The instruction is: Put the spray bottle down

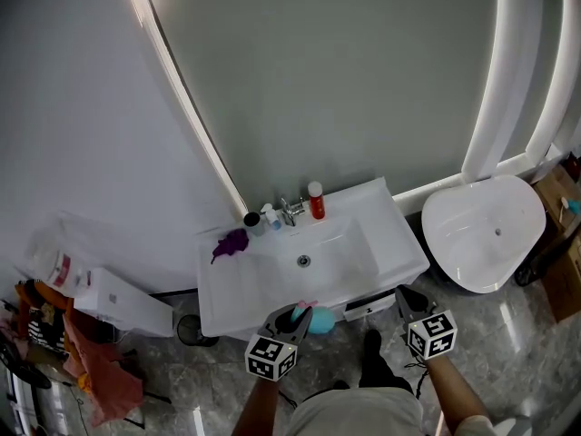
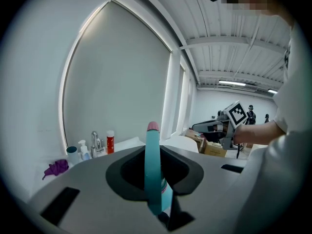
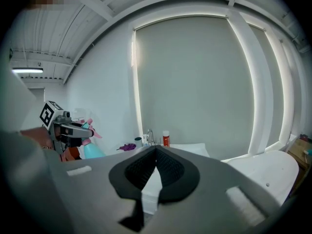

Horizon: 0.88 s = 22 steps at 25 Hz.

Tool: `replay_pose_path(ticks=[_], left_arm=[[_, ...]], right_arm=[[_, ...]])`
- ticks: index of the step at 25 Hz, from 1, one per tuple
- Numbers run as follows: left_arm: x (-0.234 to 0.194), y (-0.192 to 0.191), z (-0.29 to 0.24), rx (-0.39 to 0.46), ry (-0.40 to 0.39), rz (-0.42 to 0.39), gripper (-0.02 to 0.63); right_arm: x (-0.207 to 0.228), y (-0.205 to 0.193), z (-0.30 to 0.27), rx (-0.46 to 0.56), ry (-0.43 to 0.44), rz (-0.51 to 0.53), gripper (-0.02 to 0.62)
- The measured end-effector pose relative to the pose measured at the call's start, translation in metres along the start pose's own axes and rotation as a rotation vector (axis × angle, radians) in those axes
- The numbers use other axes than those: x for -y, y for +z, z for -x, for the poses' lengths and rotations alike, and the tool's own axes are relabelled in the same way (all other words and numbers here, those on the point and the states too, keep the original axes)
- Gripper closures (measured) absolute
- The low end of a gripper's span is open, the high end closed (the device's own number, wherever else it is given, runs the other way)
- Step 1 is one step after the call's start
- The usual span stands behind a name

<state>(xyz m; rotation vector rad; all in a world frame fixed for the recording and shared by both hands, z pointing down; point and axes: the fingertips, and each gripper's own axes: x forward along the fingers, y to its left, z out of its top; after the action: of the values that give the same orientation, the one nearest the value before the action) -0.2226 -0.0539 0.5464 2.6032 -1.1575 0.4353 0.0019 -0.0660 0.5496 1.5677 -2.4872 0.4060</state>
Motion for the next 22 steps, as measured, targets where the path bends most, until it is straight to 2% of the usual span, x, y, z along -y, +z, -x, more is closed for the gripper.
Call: replay_pose_path(ticks=[12, 22], left_arm=[[-0.026, 0.034, -0.082, -0.011, 0.057, 0.016, 0.543], [-0.032, 0.057, -0.168, -0.047, 0.093, 0.014, 0.543]], right_arm=[[0.063, 0.023, -0.073, -0.028, 0.081, 0.045, 0.585], [0.131, 0.026, -0.128, -0.073, 0.156, 0.062, 0.584]])
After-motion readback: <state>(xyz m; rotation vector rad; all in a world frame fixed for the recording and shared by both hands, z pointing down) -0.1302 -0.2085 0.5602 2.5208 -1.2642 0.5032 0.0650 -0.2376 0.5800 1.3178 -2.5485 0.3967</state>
